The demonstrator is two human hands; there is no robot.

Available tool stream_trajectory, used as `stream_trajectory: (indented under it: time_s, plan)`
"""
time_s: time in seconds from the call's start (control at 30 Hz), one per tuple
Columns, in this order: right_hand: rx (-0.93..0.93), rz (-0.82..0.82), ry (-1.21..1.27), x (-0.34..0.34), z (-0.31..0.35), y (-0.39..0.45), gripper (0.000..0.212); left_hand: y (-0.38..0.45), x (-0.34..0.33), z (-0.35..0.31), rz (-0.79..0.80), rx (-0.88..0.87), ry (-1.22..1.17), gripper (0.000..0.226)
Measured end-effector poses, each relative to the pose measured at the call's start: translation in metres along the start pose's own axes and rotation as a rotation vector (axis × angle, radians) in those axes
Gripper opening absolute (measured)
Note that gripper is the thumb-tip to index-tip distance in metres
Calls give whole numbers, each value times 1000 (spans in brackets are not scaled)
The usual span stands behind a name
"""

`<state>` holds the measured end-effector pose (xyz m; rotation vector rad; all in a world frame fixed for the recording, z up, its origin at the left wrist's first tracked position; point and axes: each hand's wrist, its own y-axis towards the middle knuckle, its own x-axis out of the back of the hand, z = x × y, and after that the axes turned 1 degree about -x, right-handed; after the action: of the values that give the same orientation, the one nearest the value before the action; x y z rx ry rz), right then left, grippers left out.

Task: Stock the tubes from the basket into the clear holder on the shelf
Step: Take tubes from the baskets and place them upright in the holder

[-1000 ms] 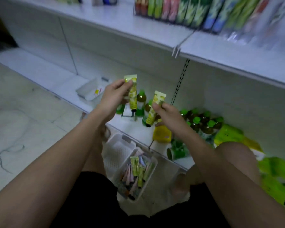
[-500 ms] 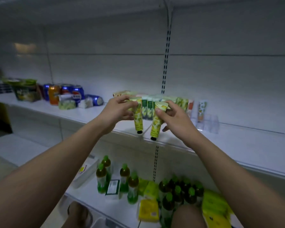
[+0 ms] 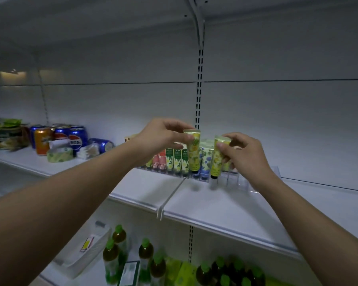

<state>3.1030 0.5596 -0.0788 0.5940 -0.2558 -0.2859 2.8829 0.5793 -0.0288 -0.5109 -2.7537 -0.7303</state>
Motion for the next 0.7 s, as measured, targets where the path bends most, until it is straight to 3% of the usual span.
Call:
stream_trajectory:
  time_s: [0.13, 0.4, 0.7]
  plan:
    - [49, -128, 42, 4, -18, 34, 12, 34, -10, -8, 64, 1, 50, 17]
    - [88, -352, 40, 15, -74, 81, 21, 113, -39, -4, 38, -16, 172, 10]
    - [210, -358, -61, 18, -87, 75, 12, 154, -78, 29, 65, -49, 627, 11]
